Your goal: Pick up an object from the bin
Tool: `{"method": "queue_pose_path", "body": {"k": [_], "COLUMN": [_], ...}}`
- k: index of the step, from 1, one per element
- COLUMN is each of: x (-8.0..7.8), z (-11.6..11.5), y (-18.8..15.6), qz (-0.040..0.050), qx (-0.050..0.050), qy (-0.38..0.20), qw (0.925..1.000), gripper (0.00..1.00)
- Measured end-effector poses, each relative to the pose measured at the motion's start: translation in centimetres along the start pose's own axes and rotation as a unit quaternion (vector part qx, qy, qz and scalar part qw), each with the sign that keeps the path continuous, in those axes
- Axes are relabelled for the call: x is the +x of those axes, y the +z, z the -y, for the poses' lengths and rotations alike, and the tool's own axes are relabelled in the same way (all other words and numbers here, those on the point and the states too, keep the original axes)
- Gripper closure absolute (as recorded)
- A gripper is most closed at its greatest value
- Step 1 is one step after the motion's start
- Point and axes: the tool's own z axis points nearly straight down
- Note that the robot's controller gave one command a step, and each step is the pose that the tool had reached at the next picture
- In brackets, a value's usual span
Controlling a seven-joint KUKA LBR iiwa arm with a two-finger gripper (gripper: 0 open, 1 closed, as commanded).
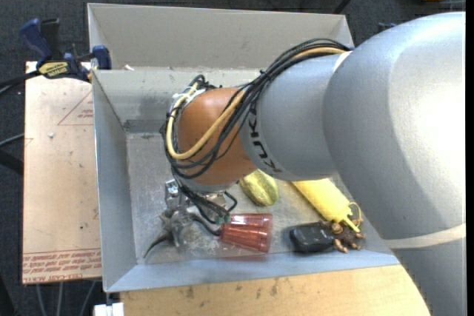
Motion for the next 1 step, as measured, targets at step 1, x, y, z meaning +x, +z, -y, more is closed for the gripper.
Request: {"method": "queue_pose_path", "body": {"k": [1], "x": [-0.31], "z": [-0.78], "y": [-3.68], "qz": [-0.006], "qx": [0.001], "qy": [-0.002], "qw": [1.0], "gripper": [1.0]}}
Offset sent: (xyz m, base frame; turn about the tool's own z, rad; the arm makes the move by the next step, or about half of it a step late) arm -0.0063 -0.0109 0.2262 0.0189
